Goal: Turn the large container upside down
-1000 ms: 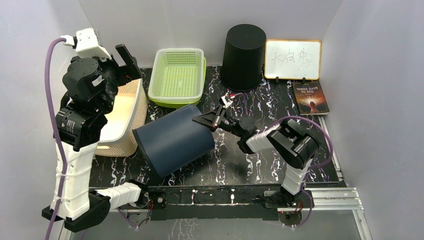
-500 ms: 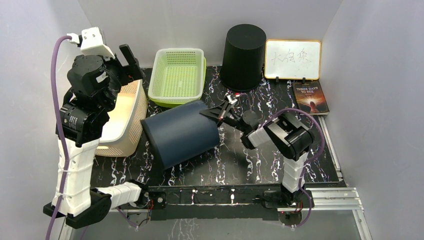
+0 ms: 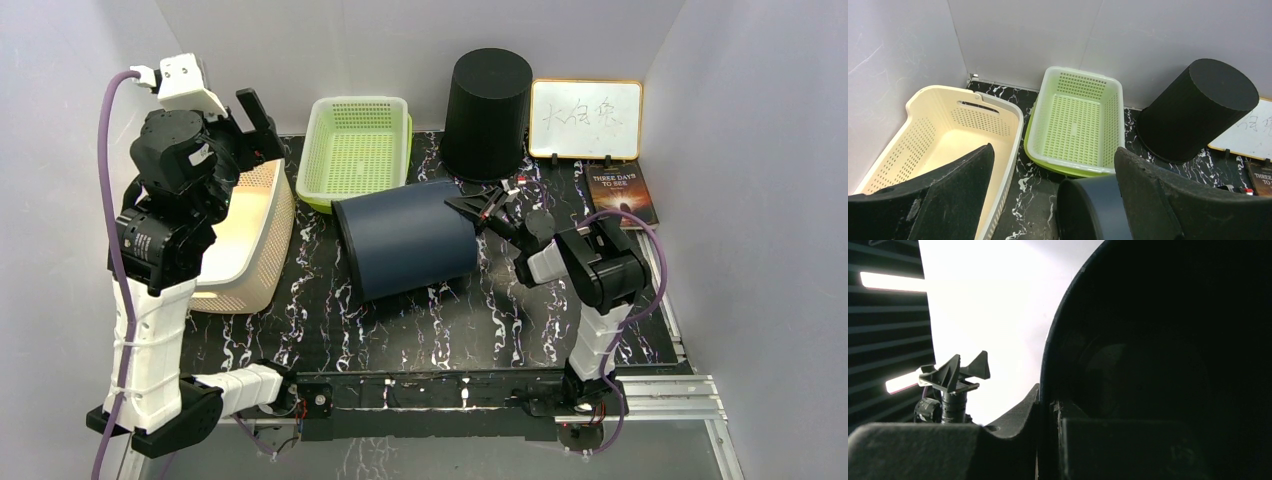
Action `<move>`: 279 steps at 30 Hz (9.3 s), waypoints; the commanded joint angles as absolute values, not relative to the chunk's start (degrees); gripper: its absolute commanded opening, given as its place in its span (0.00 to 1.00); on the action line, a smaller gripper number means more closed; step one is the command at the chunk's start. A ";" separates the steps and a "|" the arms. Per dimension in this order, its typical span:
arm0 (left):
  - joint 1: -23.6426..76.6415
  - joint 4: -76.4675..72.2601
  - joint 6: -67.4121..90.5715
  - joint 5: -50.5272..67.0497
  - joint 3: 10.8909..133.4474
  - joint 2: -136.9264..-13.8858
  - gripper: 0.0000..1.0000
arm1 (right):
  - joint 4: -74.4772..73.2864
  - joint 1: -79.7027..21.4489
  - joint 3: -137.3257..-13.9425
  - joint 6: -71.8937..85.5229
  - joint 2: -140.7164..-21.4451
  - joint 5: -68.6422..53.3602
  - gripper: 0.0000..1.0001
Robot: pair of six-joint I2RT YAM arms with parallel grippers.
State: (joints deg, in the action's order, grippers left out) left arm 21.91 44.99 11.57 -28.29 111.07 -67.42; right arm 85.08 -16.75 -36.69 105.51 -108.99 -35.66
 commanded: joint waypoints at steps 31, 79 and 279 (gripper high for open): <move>22.01 47.53 11.13 -29.59 113.62 -67.70 0.87 | 104.45 -14.48 -38.90 111.09 -125.33 -40.41 0.00; 22.00 41.28 10.82 -28.53 98.64 -64.91 0.88 | 59.94 9.81 -56.87 68.75 -133.05 -57.19 0.98; 4.94 42.57 6.56 -21.47 65.36 -61.85 0.00 | 0.11 -30.87 -59.88 7.02 -81.78 -1.34 0.98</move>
